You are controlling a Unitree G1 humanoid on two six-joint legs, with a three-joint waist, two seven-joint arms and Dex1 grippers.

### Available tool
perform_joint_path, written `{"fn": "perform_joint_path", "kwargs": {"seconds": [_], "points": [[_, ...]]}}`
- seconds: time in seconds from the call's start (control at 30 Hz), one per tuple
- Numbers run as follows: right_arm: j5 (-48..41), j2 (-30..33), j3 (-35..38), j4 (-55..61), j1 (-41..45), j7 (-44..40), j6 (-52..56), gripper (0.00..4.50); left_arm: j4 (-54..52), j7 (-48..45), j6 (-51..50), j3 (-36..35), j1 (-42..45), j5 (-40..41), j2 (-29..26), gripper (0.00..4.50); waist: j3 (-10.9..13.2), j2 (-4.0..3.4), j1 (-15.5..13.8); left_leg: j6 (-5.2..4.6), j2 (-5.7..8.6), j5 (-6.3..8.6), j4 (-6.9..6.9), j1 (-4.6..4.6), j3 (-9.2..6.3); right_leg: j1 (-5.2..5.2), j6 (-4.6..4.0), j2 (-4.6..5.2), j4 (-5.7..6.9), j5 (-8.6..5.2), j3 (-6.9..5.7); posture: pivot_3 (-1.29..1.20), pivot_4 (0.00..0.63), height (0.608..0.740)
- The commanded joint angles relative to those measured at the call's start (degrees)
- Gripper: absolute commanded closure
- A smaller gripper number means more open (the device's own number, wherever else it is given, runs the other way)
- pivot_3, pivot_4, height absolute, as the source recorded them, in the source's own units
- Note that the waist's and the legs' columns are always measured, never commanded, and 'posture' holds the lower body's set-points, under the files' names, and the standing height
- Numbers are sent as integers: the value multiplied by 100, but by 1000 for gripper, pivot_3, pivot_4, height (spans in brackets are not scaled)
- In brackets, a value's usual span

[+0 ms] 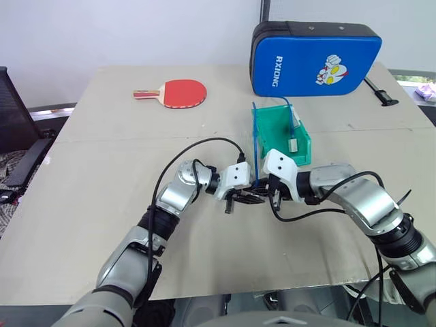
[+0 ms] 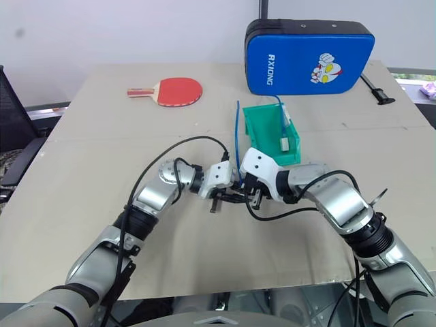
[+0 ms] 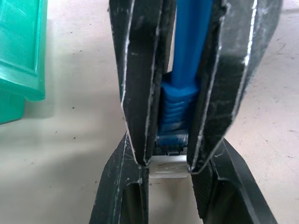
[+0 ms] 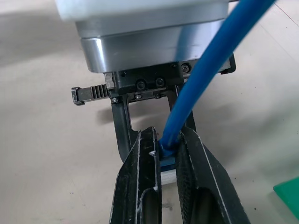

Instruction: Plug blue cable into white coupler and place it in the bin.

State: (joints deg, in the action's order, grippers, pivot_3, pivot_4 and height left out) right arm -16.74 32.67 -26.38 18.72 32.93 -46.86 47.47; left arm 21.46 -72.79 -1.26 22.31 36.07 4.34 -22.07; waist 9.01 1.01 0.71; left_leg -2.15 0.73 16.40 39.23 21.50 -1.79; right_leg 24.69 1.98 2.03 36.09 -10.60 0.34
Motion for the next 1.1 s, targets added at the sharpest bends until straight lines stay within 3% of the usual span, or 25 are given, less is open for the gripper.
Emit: {"fn": "perform_joint_path", "kwargs": {"seconds": [0.03,0.2,0.4,0.53,0.67,0.8,0.83,0.9,0.97,1.1], "points": [[109,-73,-506,-330,-314,-124,229,4500,-351,90,-37,-8,-32,47,152,3910,-13,0,-1,0,0,0,0,-2,-2,-3,0,0,0,0,-2,0,150,740],[-326,-291,703,136,-680,106,-6,4500,-1146,436,-826,-601,-489,619,34,1593,-20,1,3,0,-1,0,0,-6,-1,-7,0,0,0,0,-1,0,150,740],[-1556,-487,2720,999,-844,624,695,4500,-2814,1135,-1854,-1615,-1758,1328,-508,1593,-8,-9,30,1,-12,0,-9,26,2,45,0,3,23,0,26,0,150,740],[-2205,-182,3645,663,-35,837,1483,4500,-3772,1787,-2041,-2327,-2382,1858,-375,1593,0,-13,-33,2,-7,-1,-5,36,-4,53,-1,21,33,0,25,0,150,740],[-2132,161,3482,-404,820,710,1638,4500,-4270,2030,-2322,-2437,-2644,2174,-381,1593,-1,-13,-25,2,5,-1,-3,21,5,37,-6,21,28,-2,17,0,150,740],[-1167,418,2233,-2285,1724,47,862,4500,-4496,2319,-2433,-2389,-2653,2288,-301,1593,0,-13,24,2,7,-1,-3,16,25,31,-13,16,18,-6,21,0,150,740],[-935,357,2004,-2793,1955,-92,575,3882,-4541,2390,-2441,-2394,-2666,2310,-281,1503,0,-13,30,1,6,-1,-3,15,32,32,-10,12,15,-4,27,0,150,740],[-510,188,1646,-3746,2370,-321,19,3362,-4631,2495,-2454,-2393,-2712,2345,-273,1503,0,-15,44,1,5,-1,-6,18,32,33,-4,9,11,1,29,0,150,740],[-185,37,1433,-4545,2705,-525,-436,2433,-4726,2594,-2443,-2381,-2784,2372,-264,1503,1,-15,36,1,2,-1,-10,23,36,41,-4,5,11,2,34,0,150,740],[114,4,1486,-5160,3041,-759,-970,529,-4919,2771,-2414,-2390,-2959,2430,-244,1503,1,-16,-13,2,2,0,-19,51,29,69,-4,15,11,2,38,0,150,740]]}}
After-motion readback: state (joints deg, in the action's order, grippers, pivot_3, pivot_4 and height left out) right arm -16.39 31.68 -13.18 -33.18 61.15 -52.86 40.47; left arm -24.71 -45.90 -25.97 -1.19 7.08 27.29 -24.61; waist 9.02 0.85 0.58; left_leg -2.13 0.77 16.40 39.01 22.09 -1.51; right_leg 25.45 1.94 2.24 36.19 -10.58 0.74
